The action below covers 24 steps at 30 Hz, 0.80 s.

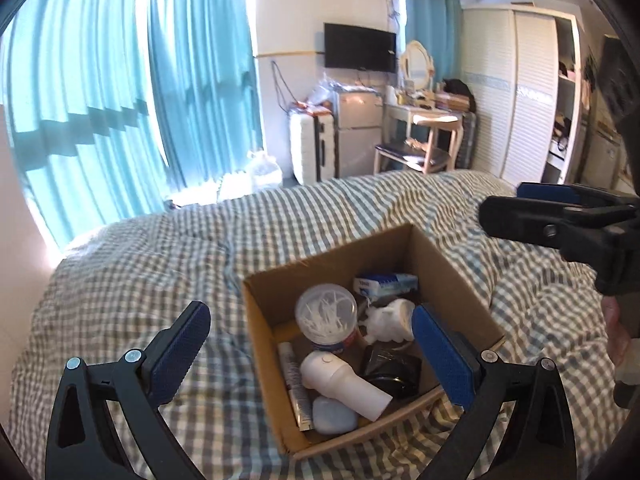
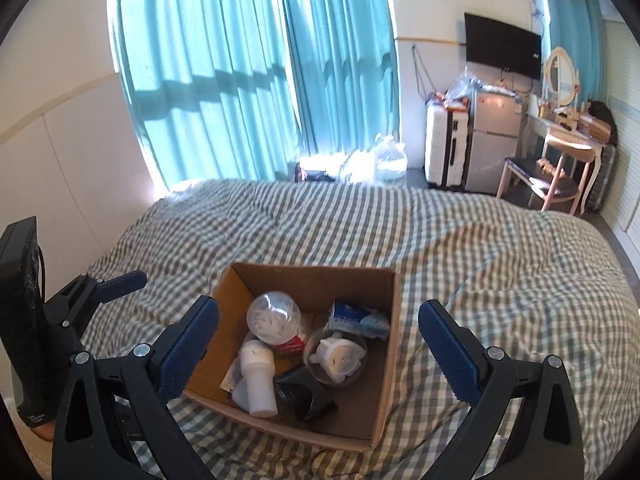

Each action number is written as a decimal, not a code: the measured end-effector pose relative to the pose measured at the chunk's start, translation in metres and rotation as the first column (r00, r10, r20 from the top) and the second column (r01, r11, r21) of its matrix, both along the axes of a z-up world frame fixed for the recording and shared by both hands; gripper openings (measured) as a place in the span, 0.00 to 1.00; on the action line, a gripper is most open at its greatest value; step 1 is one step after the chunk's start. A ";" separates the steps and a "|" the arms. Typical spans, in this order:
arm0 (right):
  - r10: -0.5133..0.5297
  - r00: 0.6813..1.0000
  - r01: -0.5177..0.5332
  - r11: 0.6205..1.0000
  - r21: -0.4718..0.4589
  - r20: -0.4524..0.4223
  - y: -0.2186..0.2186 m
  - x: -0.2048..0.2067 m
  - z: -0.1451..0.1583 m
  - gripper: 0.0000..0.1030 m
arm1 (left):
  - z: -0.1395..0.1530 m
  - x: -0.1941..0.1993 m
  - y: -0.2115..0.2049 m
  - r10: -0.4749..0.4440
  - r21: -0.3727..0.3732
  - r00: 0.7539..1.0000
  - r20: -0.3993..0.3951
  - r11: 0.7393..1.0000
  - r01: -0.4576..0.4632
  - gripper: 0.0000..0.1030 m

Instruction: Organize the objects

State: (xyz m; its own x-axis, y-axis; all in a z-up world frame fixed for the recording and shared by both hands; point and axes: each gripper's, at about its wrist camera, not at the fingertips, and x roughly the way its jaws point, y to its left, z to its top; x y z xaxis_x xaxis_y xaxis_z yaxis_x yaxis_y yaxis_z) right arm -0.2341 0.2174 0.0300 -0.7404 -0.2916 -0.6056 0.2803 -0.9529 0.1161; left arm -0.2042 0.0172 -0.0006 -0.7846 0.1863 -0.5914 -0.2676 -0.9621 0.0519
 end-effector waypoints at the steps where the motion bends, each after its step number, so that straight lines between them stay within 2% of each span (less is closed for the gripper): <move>1: -0.005 1.000 0.005 1.000 -0.001 -0.013 0.001 0.006 0.006 0.97 | 0.005 0.004 -0.001 0.006 0.002 1.000 -0.007 1.000 -0.006 1.00; 14: -0.041 0.985 0.041 0.999 -0.006 -0.168 0.007 0.106 0.088 0.98 | 0.080 0.078 -0.017 0.094 0.083 0.987 -0.131 0.993 -0.084 1.00; 20: -0.057 0.975 0.057 0.998 -0.007 -0.213 0.010 0.151 0.095 0.98 | 0.098 0.111 -0.021 0.125 0.115 0.978 -0.165 0.988 -0.106 1.00; 24: -0.118 0.958 0.125 0.992 0.008 -0.263 0.019 0.178 0.087 0.98 | 0.104 0.135 -0.020 0.140 0.119 0.967 -0.211 0.986 -0.117 1.00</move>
